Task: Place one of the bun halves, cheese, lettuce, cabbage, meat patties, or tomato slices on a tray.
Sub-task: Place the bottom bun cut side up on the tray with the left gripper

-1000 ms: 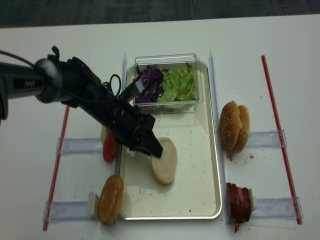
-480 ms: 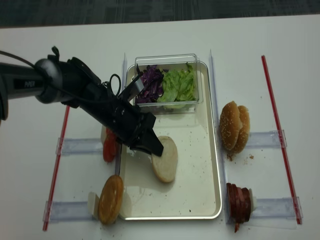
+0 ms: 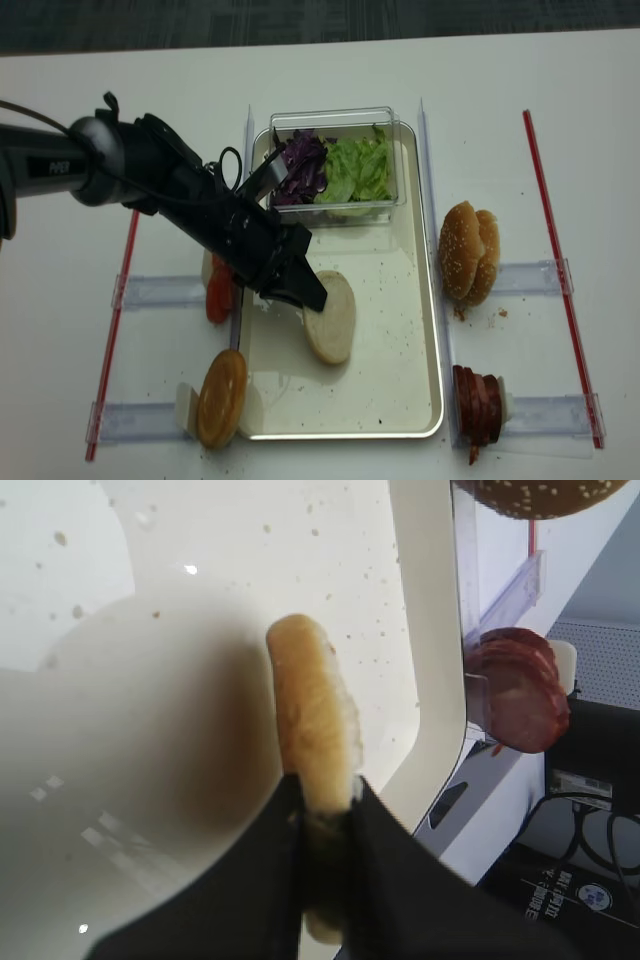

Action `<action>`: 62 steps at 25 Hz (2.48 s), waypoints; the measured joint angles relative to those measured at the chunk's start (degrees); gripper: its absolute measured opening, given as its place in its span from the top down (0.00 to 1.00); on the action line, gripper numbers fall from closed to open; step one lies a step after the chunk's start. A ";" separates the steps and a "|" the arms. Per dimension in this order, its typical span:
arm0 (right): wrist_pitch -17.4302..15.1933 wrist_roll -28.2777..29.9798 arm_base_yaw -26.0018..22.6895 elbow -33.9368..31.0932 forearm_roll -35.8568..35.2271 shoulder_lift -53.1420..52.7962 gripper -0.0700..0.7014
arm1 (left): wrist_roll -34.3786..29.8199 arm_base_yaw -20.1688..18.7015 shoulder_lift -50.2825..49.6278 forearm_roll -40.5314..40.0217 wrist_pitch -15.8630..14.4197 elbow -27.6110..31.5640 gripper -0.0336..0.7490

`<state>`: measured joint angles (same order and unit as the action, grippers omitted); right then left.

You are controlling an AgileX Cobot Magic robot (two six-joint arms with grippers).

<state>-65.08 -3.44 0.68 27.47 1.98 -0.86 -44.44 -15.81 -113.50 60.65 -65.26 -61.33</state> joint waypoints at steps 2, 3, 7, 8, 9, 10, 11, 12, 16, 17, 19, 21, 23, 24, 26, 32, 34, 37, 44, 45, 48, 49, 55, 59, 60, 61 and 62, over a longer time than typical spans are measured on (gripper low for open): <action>0.00 0.00 0.00 0.00 0.00 0.00 0.17 | 0.00 0.00 0.00 0.00 0.00 0.00 0.89; 0.00 0.00 0.00 0.00 0.00 0.00 0.17 | 0.00 0.00 0.00 0.00 0.00 0.00 0.89; 0.00 0.00 0.00 0.00 0.00 0.00 0.17 | 0.00 0.00 0.00 0.00 0.08 0.00 0.84; 0.00 0.00 0.00 0.00 0.00 0.00 0.17 | 0.00 0.00 0.00 0.00 0.20 0.00 0.81; 0.00 0.00 0.00 0.00 0.00 0.00 0.17 | 0.00 0.00 0.00 0.00 0.22 0.00 0.78; 0.00 0.00 0.00 0.00 0.00 0.00 0.17 | 0.00 0.00 0.00 0.00 0.22 0.00 0.75; 0.00 0.00 0.00 0.00 0.00 0.00 0.17 | 0.00 0.00 0.00 0.00 0.22 0.00 0.72; 0.00 0.00 0.00 0.00 0.00 0.00 0.17 | 0.00 0.00 0.00 0.00 0.22 0.00 0.69; 0.00 0.00 0.00 0.00 0.00 0.00 0.17 | 0.00 0.00 0.00 0.00 0.11 0.00 0.59; 0.00 0.00 0.00 0.00 0.00 0.00 0.17 | 0.00 0.00 0.00 0.00 0.11 0.00 0.57; 0.00 0.00 0.00 0.00 0.00 0.00 0.17 | 0.00 0.00 0.00 0.00 0.11 0.00 0.51; 0.00 0.00 0.00 0.00 0.00 0.00 0.17 | 0.00 0.00 0.00 0.00 0.11 0.00 0.46; 0.00 0.00 0.00 0.00 0.00 0.00 0.17 | 0.00 0.00 0.00 0.00 0.11 0.00 0.42; 0.00 0.00 0.00 0.00 0.00 0.00 0.17 | 0.00 0.00 0.00 0.00 0.11 0.00 0.41; 0.00 0.00 0.00 0.00 0.00 0.00 0.17 | 0.00 0.00 0.00 0.00 0.11 0.00 0.39; 0.00 0.00 0.00 0.00 0.00 0.00 0.17 | -0.11 0.00 0.00 0.00 0.11 0.00 0.35; 0.00 0.00 0.00 0.00 0.00 0.00 0.17 | -0.21 0.00 0.00 0.00 0.11 0.00 0.34; 0.00 0.00 0.00 0.00 0.00 0.00 0.17 | -0.21 0.00 0.00 0.00 -0.26 0.00 0.33; 0.00 0.00 0.00 0.00 0.00 0.00 0.17 | -0.21 0.00 0.00 -1.39 -1.51 -1.56 0.33; 0.00 0.00 0.00 0.00 0.00 0.00 0.17 | 0.21 0.00 0.00 -1.87 -1.51 -2.12 0.33; 0.00 0.00 0.00 0.00 0.00 0.00 0.17 | 1.35 0.00 0.00 -2.42 -1.60 -3.93 0.33; 0.00 0.00 0.00 0.00 0.00 0.00 0.17 | 1.96 0.00 0.00 -2.44 -1.63 -4.43 0.33; 0.00 0.00 0.00 0.00 0.00 0.00 0.17 | 7.24 0.00 0.00 -6.89 -1.96 -7.39 0.33; 0.00 0.00 0.00 0.00 0.00 0.00 0.17 | 10.45 0.00 0.00 -10.96 -2.11 -8.90 0.33; 0.00 0.00 0.00 0.00 0.00 0.00 0.17 | 10.83 0.00 0.00 -11.21 -2.20 -8.99 0.33; 0.00 0.00 0.00 0.00 0.00 0.00 0.17 | 11.10 0.00 0.29 -11.35 -2.20 -8.99 0.33; 0.00 0.00 0.00 0.00 0.00 0.00 0.17 | 11.25 0.00 0.72 -11.58 -2.20 -8.99 0.33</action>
<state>-65.08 -3.44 0.68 27.47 1.98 -0.86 -33.19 -15.81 -112.78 49.07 -67.45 -70.33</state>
